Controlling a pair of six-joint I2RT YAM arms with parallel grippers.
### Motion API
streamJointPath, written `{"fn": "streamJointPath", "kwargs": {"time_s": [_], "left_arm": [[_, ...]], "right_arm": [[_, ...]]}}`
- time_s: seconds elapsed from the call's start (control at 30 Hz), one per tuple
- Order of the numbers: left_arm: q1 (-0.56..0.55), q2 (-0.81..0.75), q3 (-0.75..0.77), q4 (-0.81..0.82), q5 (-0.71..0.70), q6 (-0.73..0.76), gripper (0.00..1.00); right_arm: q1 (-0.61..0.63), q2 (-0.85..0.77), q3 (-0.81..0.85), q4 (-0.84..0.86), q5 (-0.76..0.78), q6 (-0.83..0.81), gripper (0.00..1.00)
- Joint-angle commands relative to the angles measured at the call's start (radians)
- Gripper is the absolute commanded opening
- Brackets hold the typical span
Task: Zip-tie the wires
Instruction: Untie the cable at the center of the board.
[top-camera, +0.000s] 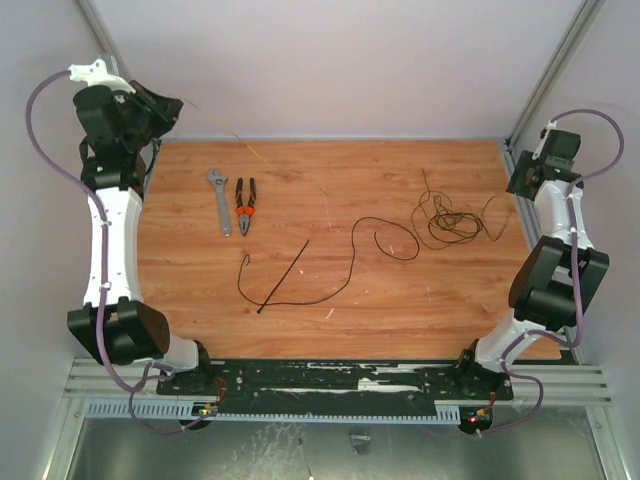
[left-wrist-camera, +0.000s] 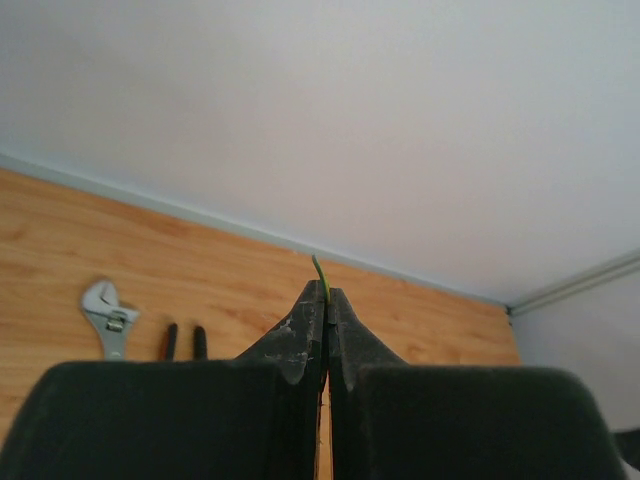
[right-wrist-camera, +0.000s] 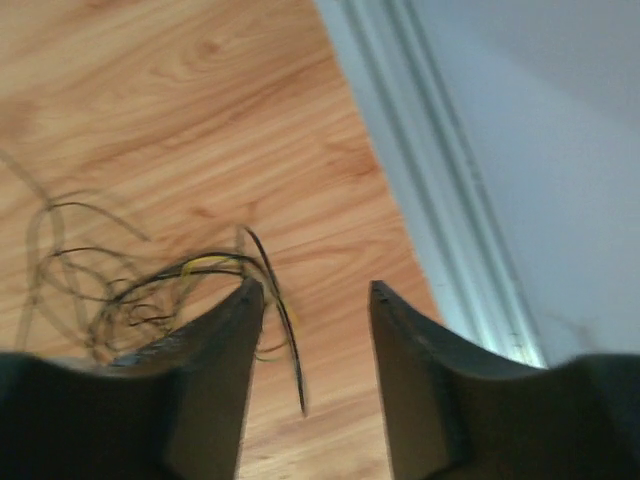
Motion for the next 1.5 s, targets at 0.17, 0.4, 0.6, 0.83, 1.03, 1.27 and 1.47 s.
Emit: {"fn": "streamJointPath", "kwargs": {"time_s": [0.17, 0.4, 0.6, 0.83, 1.03, 1.27, 1.47], "left_arm": [[0.004, -0.097, -0.119, 0.119, 0.138, -0.059, 0.00], [0.004, -0.119, -0.154, 0.144, 0.159, -0.068, 0.00], [0.004, -0.126, -0.145, 0.144, 0.173, -0.070, 0.00], [0.004, -0.140, -0.152, 0.176, 0.199, -0.098, 0.00], [0.004, -0.151, -0.152, 0.177, 0.197, -0.099, 0.00], [0.004, -0.154, -0.136, 0.178, 0.201, -0.100, 0.00], [0.003, -0.159, -0.136, 0.175, 0.209, -0.095, 0.00]], "right_arm": [[0.062, -0.166, 0.030, 0.016, -0.309, -0.015, 0.71], [0.313, -0.159, -0.126, 0.171, -0.482, -0.138, 0.83], [0.416, 0.000, -0.160, 0.199, -0.472, -0.163, 0.81], [0.449, 0.111, -0.168, 0.211, -0.411, -0.171, 0.75], [0.475, 0.187, -0.153, 0.240, -0.348, -0.161, 0.63], [0.481, 0.199, -0.118, 0.220, -0.253, -0.153, 0.14], [0.469, -0.026, -0.114, 0.249, -0.042, -0.150, 0.00]]}}
